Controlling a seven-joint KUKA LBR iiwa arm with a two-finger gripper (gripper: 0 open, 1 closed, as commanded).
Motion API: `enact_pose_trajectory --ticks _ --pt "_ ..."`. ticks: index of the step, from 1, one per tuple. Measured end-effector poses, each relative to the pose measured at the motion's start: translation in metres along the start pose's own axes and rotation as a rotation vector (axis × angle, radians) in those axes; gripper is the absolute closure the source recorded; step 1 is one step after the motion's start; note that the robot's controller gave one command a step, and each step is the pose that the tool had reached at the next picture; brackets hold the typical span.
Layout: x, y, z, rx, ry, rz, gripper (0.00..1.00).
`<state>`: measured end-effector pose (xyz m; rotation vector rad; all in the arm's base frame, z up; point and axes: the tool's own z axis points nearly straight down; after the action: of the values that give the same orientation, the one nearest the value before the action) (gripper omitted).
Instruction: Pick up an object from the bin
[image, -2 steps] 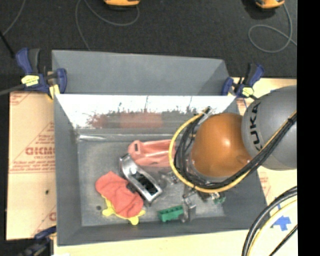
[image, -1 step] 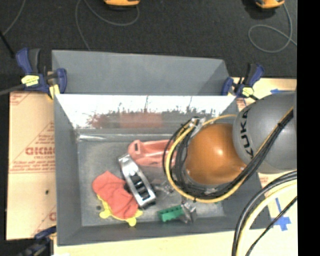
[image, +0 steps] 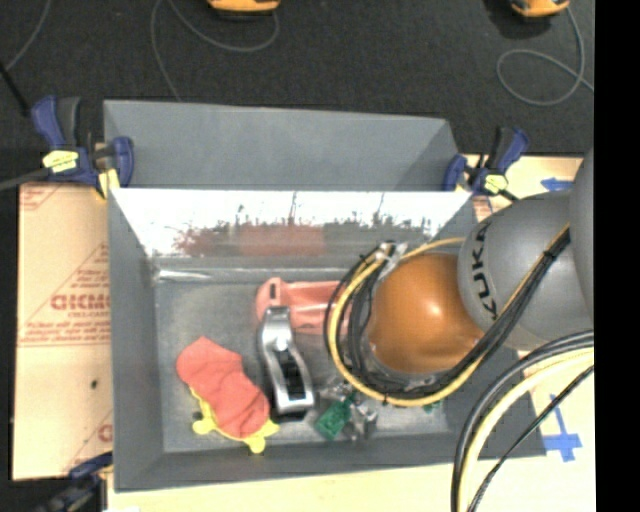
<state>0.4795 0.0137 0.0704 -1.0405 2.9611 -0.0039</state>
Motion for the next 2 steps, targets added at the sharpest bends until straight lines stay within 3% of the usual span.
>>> enact_pose_trajectory --ticks 2 --pt "0.0004 0.0004 -0.0024 0.000 0.000 -0.001 1.00"
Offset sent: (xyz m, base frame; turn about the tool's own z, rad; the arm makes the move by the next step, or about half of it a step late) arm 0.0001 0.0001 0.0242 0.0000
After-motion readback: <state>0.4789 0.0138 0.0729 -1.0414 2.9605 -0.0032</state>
